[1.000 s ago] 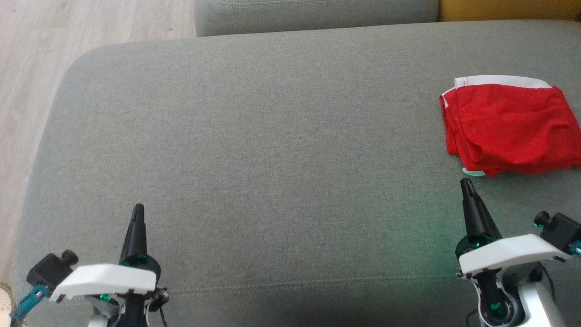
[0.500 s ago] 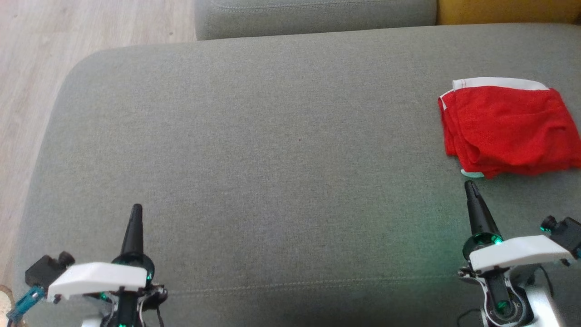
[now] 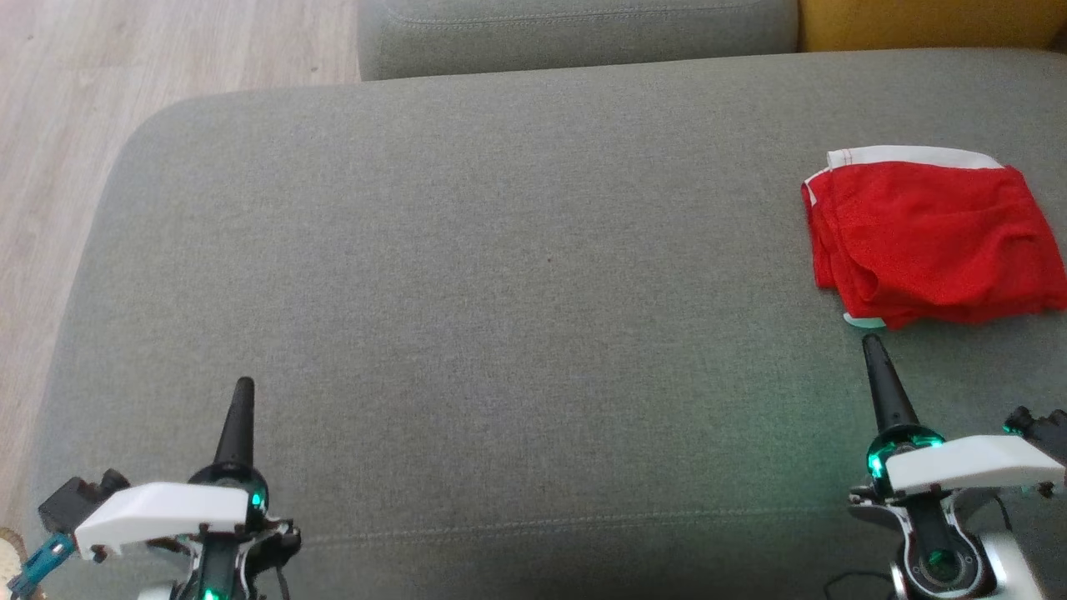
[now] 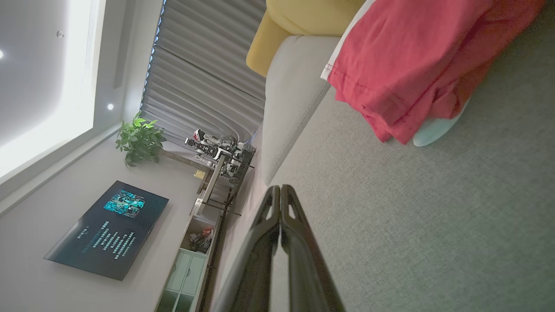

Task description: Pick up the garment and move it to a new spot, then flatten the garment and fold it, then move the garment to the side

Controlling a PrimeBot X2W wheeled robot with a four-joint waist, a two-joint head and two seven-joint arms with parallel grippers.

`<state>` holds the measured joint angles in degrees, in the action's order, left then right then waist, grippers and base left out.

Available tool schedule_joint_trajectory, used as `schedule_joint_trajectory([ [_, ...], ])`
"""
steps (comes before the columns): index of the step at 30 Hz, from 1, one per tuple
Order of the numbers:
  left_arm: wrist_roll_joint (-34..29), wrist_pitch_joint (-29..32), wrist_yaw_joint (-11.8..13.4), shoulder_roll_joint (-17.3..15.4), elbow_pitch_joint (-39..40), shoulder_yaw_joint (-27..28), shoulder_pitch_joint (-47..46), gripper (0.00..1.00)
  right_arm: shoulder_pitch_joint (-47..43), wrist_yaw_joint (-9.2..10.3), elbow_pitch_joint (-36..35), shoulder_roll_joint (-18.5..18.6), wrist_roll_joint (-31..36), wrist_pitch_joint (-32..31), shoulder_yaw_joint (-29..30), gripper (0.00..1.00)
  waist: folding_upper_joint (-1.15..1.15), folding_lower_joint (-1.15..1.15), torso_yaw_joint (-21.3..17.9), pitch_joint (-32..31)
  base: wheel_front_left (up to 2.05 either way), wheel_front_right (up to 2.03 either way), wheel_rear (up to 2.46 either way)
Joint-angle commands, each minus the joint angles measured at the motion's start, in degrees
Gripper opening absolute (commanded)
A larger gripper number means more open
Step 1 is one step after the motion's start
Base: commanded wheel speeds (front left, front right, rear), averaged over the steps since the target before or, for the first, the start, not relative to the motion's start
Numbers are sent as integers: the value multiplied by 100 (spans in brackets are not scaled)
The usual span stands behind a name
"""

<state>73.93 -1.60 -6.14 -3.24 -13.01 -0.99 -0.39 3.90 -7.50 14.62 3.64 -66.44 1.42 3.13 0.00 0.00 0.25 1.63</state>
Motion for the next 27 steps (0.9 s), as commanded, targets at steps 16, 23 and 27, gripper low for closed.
schedule_joint_trajectory([
  [16, 886, 291, -86, -106, 54, 338, -444, 0, 212, 1, -125, 81, -1221, -276, 18, 0, 0, 0, -10, -63, 0, 0, 0],
  [23, 1259, 410, -103, -108, 1, 409, -488, 0, 215, 1, -104, 78, -1734, -394, 57, 0, 0, 0, -15, -92, 0, 0, 0],
  [27, 1471, 479, -112, -109, -29, 450, -512, 0, 216, 1, -93, 77, -2027, -461, 80, 0, 0, 0, -18, -108, 0, 0, 0],
])
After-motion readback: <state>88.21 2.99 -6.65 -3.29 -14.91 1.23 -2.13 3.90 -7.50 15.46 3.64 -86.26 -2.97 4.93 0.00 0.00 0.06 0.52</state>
